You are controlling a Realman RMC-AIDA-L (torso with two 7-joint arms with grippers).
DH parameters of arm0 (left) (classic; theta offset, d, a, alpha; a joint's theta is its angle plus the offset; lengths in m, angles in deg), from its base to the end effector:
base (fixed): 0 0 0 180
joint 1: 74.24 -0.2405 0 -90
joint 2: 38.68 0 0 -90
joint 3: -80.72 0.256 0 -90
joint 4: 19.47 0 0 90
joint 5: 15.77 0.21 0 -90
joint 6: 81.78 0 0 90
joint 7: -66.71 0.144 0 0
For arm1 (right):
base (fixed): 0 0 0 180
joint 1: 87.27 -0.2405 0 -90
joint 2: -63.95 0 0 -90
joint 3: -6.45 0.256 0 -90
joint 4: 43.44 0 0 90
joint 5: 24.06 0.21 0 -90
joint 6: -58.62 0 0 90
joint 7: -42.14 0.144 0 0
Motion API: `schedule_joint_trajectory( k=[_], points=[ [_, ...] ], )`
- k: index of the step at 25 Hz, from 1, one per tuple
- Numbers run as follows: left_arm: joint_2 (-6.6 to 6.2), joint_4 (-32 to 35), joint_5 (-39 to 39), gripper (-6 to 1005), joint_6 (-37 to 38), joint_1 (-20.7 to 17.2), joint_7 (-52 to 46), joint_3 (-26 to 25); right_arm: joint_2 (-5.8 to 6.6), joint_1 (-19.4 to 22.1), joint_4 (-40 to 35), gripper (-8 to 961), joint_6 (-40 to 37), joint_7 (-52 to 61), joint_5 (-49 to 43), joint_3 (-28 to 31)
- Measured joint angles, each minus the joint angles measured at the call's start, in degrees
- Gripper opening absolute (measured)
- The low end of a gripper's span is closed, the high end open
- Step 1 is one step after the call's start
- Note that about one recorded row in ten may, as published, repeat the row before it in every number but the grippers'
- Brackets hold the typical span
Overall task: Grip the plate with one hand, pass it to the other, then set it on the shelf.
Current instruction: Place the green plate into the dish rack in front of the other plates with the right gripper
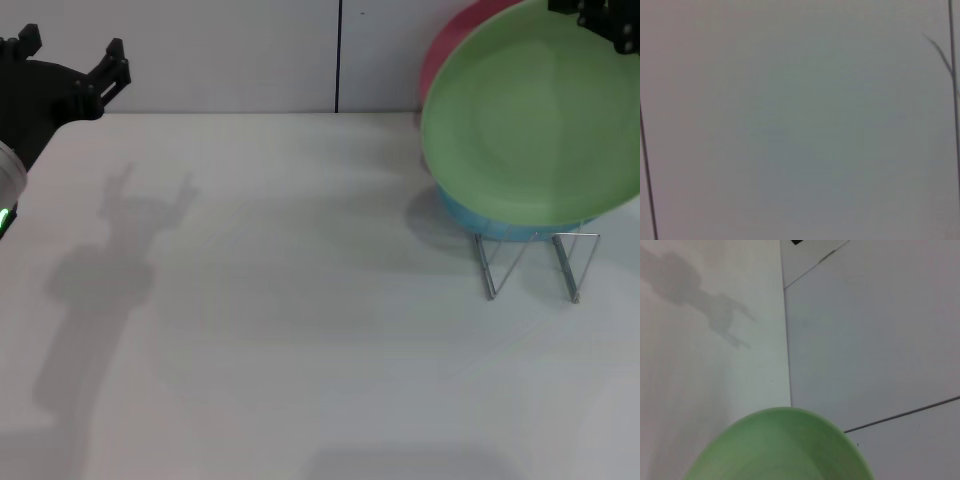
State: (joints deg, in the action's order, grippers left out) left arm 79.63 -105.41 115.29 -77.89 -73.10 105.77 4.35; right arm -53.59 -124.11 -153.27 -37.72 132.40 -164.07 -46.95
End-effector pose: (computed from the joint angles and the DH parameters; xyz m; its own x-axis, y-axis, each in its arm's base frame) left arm -0.1988 0.3490 0.0433 0.7918 0.0410 0.6094 0.6049 -0.1907 -0.7732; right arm 0.0906 0.3569 0.1556 0.8758 0.2994 0.3785 0.4765 -0.6609 -0.5797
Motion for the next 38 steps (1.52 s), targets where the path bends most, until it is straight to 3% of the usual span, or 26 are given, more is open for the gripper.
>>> schedule_joint_trajectory(
  k=[34,38],
  points=[
    [0.07,2.66,0.04,866,1.57,2.47,-0.14,2.45,1.27,0.16,7.25,134,1.06,-7.86,-2.23,-0.22],
    [0.07,3.19,-0.01,866,1.34,3.36,-0.48,2.45,1.06,0.59,5.82,144,-0.75,-4.99,-7.20,-2.82]
  ],
)
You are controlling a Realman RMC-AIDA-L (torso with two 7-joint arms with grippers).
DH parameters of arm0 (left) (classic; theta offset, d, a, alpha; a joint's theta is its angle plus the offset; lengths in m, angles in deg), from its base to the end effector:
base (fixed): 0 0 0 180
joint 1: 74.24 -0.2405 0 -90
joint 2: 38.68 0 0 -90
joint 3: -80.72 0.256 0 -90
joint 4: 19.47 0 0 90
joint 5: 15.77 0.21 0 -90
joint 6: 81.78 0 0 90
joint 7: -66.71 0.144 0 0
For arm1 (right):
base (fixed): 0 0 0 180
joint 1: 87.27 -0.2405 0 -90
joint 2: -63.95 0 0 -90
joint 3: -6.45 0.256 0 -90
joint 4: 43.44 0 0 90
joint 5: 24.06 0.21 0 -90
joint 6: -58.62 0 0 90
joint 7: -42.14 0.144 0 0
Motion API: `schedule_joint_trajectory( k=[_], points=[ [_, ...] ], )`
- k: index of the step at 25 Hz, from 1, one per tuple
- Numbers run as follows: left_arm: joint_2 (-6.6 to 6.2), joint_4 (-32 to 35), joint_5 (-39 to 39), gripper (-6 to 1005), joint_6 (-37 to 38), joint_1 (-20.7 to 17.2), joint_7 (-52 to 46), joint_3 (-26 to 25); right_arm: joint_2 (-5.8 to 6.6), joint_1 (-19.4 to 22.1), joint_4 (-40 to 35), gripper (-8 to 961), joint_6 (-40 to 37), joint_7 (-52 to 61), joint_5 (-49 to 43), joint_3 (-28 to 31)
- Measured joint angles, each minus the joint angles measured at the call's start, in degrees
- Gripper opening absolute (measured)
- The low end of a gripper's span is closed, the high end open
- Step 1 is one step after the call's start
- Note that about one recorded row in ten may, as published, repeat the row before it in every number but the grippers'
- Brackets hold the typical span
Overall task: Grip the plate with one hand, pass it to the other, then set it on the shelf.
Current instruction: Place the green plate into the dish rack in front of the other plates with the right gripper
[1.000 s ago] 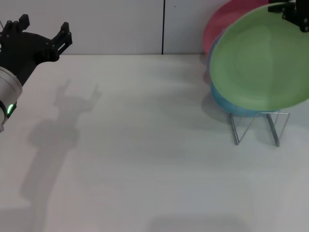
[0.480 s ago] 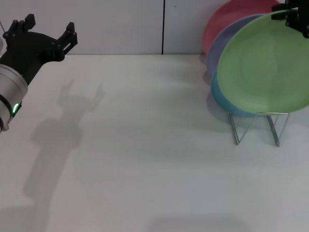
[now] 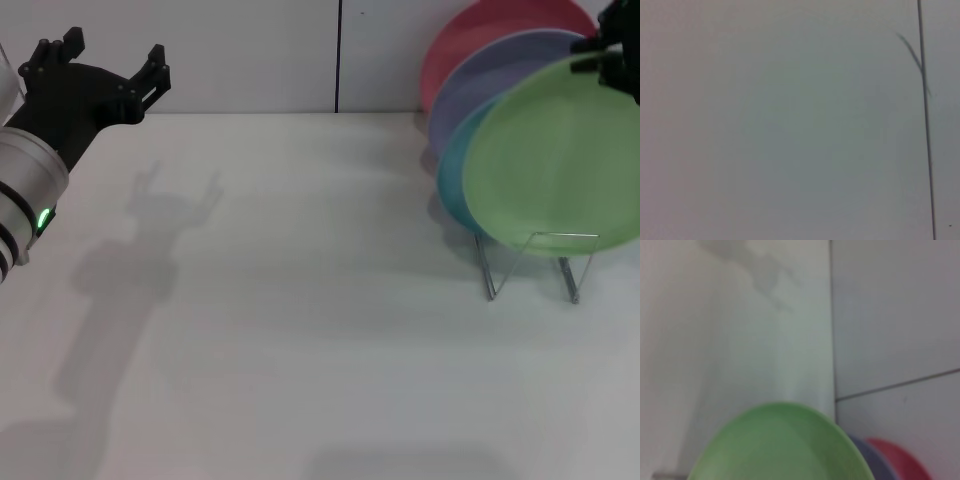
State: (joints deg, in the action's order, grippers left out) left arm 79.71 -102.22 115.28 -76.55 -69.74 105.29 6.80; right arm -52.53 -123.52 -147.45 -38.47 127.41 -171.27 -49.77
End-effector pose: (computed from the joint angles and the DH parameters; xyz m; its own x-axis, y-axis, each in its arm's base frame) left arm -0.1877 0.3565 0.0243 0.7958 0.0380 0.6044 0.5940 -0.2430 -0.7669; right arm 0.1239 0.3664 0.1449 0.8302 0.2536 0.4964 0.5009 -0.7301 -0.4648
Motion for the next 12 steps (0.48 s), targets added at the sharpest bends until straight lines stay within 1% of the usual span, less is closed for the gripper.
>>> schedule_joint_trajectory(
  k=[5,9,12],
  points=[
    [-0.05,0.40,-0.01,866,-0.18,1.13,-0.34,-0.11,-0.44,0.98,-0.73,157,-0.18,2.36,-4.31,-2.95],
    [-0.07,0.68,-0.01,866,-0.21,1.61,-0.40,-0.16,-0.72,1.56,-2.32,167,-1.18,3.25,-3.56,-3.18],
    [-0.13,0.72,-0.01,866,-0.26,1.98,-0.43,-0.23,-1.00,1.80,-5.71,280,-5.05,5.29,-0.29,-2.97]
  ],
)
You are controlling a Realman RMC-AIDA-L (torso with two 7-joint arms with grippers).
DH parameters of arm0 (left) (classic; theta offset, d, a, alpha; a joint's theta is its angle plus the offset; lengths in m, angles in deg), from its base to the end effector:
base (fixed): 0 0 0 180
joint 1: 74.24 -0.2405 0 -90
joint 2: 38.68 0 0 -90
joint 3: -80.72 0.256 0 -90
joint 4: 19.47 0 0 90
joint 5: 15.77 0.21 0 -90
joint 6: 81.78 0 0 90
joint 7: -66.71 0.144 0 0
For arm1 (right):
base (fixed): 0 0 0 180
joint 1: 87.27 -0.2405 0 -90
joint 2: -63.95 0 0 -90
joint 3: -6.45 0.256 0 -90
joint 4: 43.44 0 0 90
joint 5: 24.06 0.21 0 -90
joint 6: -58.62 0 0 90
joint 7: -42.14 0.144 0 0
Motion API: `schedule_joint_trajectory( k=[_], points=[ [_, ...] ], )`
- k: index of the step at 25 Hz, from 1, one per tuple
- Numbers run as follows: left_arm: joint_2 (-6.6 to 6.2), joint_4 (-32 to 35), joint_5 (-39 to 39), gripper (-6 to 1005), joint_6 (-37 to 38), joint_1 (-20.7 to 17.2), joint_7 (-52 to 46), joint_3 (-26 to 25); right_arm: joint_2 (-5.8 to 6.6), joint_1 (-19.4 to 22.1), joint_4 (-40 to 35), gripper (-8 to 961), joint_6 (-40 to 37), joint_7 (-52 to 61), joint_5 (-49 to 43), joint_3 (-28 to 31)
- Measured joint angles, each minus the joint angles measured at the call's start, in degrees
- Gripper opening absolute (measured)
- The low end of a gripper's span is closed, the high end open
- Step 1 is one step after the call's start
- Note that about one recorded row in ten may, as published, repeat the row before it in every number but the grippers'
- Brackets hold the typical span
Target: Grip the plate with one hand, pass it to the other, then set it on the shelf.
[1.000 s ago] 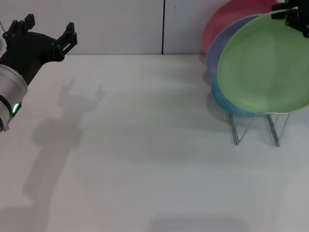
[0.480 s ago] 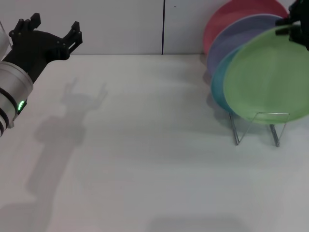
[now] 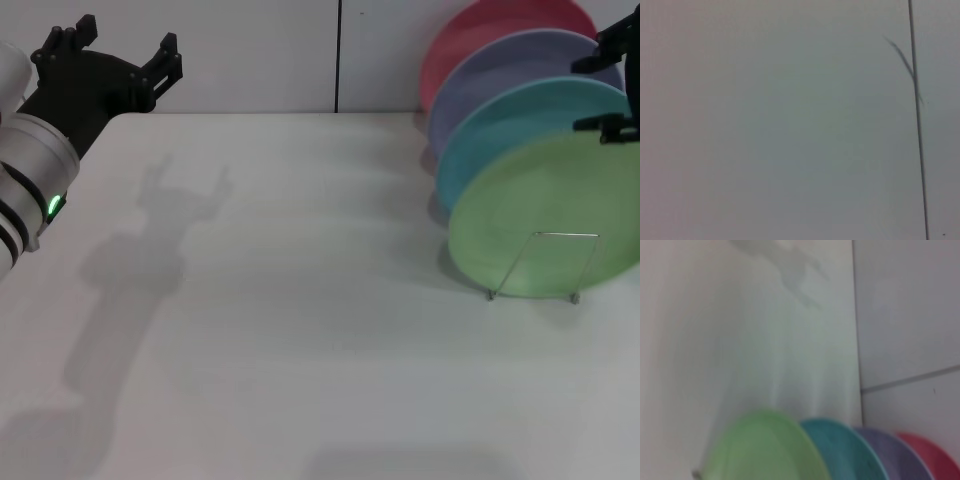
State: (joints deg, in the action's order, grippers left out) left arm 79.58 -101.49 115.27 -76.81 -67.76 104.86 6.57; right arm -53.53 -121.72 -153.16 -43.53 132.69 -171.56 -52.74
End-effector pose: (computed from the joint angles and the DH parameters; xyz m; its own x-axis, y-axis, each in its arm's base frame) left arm -0.1806 0.3631 0.0234 0.7960 0.0270 0.6047 0.5897 -0.2598 -0.7647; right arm 0.1172 0.3453 0.1362 0.8418 0.2320 0.4874 0.4659 -0.7682 -0.4390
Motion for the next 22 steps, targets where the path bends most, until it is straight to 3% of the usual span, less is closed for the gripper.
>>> schedule_joint_trajectory(
  k=[7,10,12,13,14,16,17,18,19,22],
  points=[
    [-0.12,0.03,0.04,866,-0.11,0.57,-0.01,-0.22,-1.02,-0.60,-4.27,571,-4.38,5.91,6.40,-0.13],
    [-0.14,0.19,0.26,866,0.44,0.92,0.07,-0.27,-1.68,0.50,-4.66,646,1.65,9.81,10.24,0.28],
    [-0.14,0.72,0.39,866,1.85,0.87,0.22,-0.32,-1.73,3.46,-3.60,677,10.80,11.94,15.17,1.50],
    [-0.14,1.19,0.54,866,2.91,0.79,0.32,-0.33,-1.66,6.79,-1.60,692,17.58,12.19,23.09,4.21],
    [-0.14,1.19,0.54,866,2.91,0.79,0.32,-0.33,-1.66,6.79,-1.60,692,17.58,12.19,23.09,4.21],
    [-0.14,2.20,0.91,866,5.63,0.60,0.42,-0.35,-1.55,10.34,1.11,691,20.95,10.04,35.25,8.35],
    [-0.14,2.93,1.18,866,7.09,0.63,0.43,-0.35,-1.57,12.75,2.80,690,22.24,8.07,41.98,10.64],
    [-0.14,2.93,1.18,866,7.09,0.63,0.43,-0.35,-1.91,17.72,5.19,690,24.32,3.48,51.99,12.74],
    [-0.14,3.30,1.28,866,7.86,0.70,0.43,-0.38,-1.91,17.72,5.19,690,24.32,3.48,51.99,12.74],
    [-0.13,6.52,1.40,866,13.26,0.94,0.40,-0.35,-2.27,26.40,13.41,691,27.93,-9.68,70.57,12.83]
  ],
)
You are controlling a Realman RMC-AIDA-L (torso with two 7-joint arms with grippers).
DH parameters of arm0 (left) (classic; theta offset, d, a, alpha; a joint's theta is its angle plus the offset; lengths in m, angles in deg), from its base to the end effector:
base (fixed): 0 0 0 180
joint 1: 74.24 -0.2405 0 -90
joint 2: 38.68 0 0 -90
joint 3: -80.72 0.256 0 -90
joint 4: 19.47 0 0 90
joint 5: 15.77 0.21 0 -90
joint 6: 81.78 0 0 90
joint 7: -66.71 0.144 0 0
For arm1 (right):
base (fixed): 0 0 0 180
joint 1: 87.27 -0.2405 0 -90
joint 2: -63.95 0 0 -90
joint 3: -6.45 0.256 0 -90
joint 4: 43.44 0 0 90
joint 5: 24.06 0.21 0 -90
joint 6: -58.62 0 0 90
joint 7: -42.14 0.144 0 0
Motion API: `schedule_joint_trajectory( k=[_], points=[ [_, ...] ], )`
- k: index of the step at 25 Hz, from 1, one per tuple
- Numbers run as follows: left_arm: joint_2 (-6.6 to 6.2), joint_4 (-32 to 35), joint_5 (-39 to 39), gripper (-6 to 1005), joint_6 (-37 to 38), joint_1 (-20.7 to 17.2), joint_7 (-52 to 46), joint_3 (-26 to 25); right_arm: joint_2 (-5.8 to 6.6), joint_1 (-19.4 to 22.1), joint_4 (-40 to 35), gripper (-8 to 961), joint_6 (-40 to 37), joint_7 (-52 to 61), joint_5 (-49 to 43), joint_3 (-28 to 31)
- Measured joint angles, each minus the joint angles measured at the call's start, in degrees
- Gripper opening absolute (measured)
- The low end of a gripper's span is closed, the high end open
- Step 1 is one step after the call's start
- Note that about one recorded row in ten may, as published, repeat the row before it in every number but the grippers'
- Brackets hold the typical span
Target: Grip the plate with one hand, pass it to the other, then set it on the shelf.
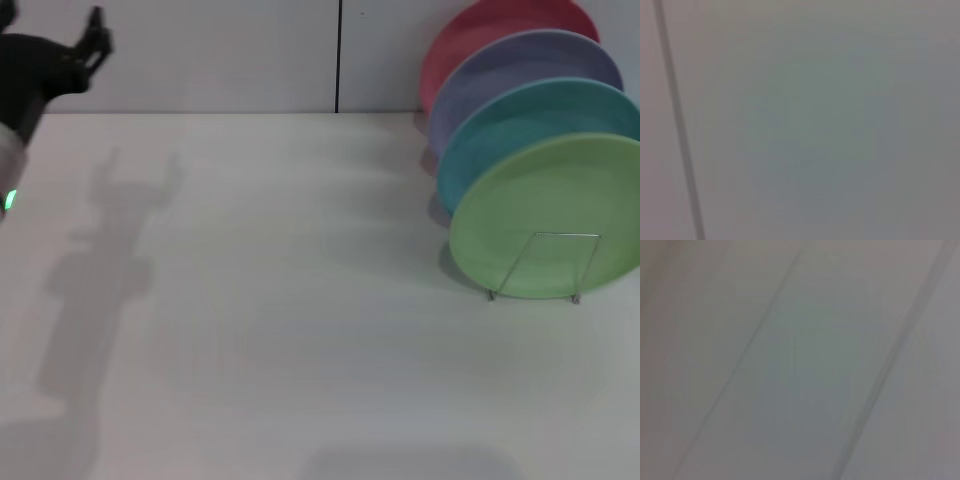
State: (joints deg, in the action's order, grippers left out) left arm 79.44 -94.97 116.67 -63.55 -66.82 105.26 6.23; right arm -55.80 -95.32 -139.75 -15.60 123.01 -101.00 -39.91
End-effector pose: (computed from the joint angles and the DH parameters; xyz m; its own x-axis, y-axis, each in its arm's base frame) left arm -0.2023 0.3689 0.0401 0.8153 -0.0681 0.5750 0.5670 -0.1073 -0.8167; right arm 0.1668 0.2962 0.2040 0.7953 0.4277 -0.4297 -0.1865 -0.5018 -0.8446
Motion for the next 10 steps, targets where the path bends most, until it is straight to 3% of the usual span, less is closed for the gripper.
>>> schedule_joint_trajectory(
  k=[1,2,3,4,5,6,7,10],
  points=[
    [0.02,2.19,0.00,866,4.27,0.00,-0.36,0.48,0.13,4.62,11.12,691,-0.37,-14.41,17.28,-0.37],
    [0.02,2.19,0.00,866,4.27,0.00,-0.36,0.48,0.13,4.62,11.12,691,-0.37,-14.41,17.28,-0.37],
    [0.06,6.37,0.00,866,12.51,-0.13,-1.34,2.36,0.25,5.83,16.44,692,-1.55,-20.58,24.44,-0.34],
    [0.06,6.37,0.00,866,12.51,-0.13,-1.34,2.36,0.38,6.88,23.50,692,-3.83,-27.01,32.26,-0.01],
    [0.04,10.27,0.00,866,19.75,-0.19,-2.84,4.36,0.49,7.29,28.72,692,-6.19,-31.70,37.36,0.46],
    [0.01,13.61,0.02,866,24.42,-0.01,-5.01,5.57,0.58,6.82,40.02,691,-11.36,-39.07,45.13,2.47],
    [0.00,14.62,0.03,866,25.81,0.06,-5.95,5.88,0.58,6.82,40.02,691,-11.36,-39.07,45.13,2.47],
    [0.02,20.72,0.73,866,32.40,0.91,-11.83,7.26,0.72,3.59,57.08,689,-19.04,-46.80,51.23,8.64]
  ],
)
